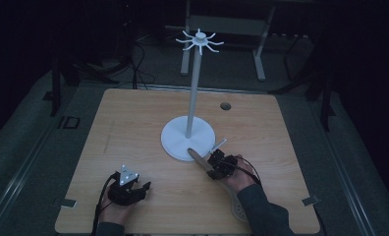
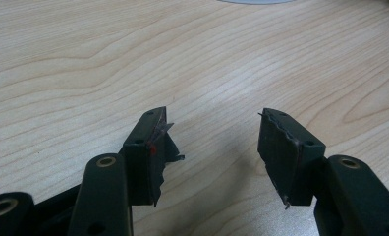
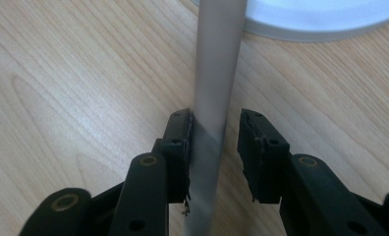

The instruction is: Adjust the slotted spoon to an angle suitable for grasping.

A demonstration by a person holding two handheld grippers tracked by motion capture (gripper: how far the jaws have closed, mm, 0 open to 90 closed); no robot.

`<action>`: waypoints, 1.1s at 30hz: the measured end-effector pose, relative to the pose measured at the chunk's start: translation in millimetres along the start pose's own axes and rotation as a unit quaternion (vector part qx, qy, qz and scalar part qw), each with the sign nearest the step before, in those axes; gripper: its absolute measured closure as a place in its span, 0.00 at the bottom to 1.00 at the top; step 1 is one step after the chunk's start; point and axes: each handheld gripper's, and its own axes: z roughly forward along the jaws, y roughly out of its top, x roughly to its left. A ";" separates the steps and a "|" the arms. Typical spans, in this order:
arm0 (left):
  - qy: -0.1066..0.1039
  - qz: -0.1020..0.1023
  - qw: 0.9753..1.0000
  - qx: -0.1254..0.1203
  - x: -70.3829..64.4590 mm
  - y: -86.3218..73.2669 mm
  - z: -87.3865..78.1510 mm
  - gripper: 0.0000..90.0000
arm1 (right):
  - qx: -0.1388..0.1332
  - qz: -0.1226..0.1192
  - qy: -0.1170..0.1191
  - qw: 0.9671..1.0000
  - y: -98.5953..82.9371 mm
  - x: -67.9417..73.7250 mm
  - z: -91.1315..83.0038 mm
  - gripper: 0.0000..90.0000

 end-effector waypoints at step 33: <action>-0.001 0.003 1.000 0.002 0.1 0.6 0.8 0.50 | 0.001 0.003 0.002 1.000 12.3 -2.9 4.8 0.80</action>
